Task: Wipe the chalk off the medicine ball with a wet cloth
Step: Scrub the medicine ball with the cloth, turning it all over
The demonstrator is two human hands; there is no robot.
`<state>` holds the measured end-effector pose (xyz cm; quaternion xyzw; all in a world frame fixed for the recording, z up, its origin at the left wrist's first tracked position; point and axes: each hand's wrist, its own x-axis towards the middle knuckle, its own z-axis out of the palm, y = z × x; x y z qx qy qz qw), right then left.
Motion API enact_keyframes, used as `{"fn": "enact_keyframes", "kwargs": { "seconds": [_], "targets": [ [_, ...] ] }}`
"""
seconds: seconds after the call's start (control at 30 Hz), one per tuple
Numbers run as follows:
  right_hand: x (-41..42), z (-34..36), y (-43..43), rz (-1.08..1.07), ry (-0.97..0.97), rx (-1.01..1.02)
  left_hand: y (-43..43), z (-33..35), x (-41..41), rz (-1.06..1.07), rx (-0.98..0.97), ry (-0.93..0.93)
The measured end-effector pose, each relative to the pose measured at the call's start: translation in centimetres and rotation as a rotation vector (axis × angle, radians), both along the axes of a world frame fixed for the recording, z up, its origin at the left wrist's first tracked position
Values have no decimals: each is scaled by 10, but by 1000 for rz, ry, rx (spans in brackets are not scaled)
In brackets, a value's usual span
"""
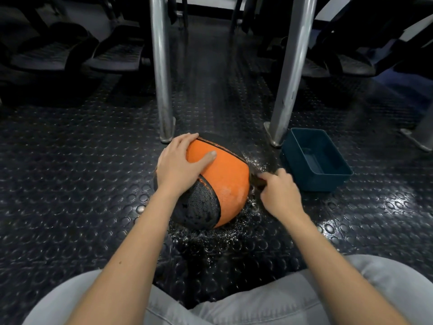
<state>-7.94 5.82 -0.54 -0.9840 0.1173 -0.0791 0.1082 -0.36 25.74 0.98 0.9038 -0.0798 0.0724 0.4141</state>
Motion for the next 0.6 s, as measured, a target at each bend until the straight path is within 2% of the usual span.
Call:
{"fn": "enact_keyframes", "kwargs": {
  "seconds": [0.03,0.07,0.13,0.17,0.23,0.27,0.33,0.37,0.4,0.47,0.5,0.53,0.6],
  "targets": [
    [0,4,-3,-26,-42,14,0,0,0,1,4,0],
    [0,9,-2,11,-188,81,1,0,-1,6,4,2],
    [-3,22,12,167,-483,254,1,0,0,15,3,10],
    [-4,23,17,260,-568,271,1,0,0,16,8,6],
    [-3,11,26,365,-517,191,2,0,1,17,11,-1],
    [-1,7,24,316,-408,182,1,1,0,13,10,5],
    [2,-1,12,86,-157,162,0,0,-1,5,11,15],
    [2,3,8,20,-160,135,-1,0,-1,5,13,12],
    [2,9,6,35,-276,152,-1,1,-1,8,13,8],
    [-2,24,13,145,-544,283,-1,1,-1,14,15,3],
    [-3,26,16,225,-611,312,-1,0,0,15,17,3],
    [-4,23,19,308,-640,295,-1,0,0,16,16,2],
    [-3,4,22,396,-536,225,0,1,0,18,7,2]
  ]
}}
